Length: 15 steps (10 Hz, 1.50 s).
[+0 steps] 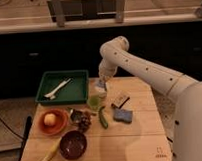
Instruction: Place towel in plastic cup
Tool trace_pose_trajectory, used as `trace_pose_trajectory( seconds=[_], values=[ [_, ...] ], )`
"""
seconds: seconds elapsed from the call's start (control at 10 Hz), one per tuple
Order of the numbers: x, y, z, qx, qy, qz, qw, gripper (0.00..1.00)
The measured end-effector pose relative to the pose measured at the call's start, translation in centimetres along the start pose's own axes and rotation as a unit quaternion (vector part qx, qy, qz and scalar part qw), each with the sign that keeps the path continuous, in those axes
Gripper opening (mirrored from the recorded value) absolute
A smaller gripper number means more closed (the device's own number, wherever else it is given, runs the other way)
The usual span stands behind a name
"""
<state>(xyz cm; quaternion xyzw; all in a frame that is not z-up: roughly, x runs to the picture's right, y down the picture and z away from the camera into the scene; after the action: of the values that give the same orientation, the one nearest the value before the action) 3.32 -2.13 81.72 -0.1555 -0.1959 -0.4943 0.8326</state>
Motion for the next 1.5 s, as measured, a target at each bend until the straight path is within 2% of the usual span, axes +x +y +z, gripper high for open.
trace_pose_trajectory(
  seconds=[0.2,0.4,0.7,1.5],
  values=[
    [-1.1,-1.2,0.2,-0.001,-0.009,-0.022,0.9997,0.0],
    [-1.7,-1.4,0.3,-0.009,-0.014,-0.04,0.9991,0.0],
    [-3.6,-2.9,0.6,-0.017,-0.026,-0.076,0.9966,0.0],
    [-7.4,-2.5,2.8,-0.051,-0.055,-0.124,0.9895,0.0]
  ],
)
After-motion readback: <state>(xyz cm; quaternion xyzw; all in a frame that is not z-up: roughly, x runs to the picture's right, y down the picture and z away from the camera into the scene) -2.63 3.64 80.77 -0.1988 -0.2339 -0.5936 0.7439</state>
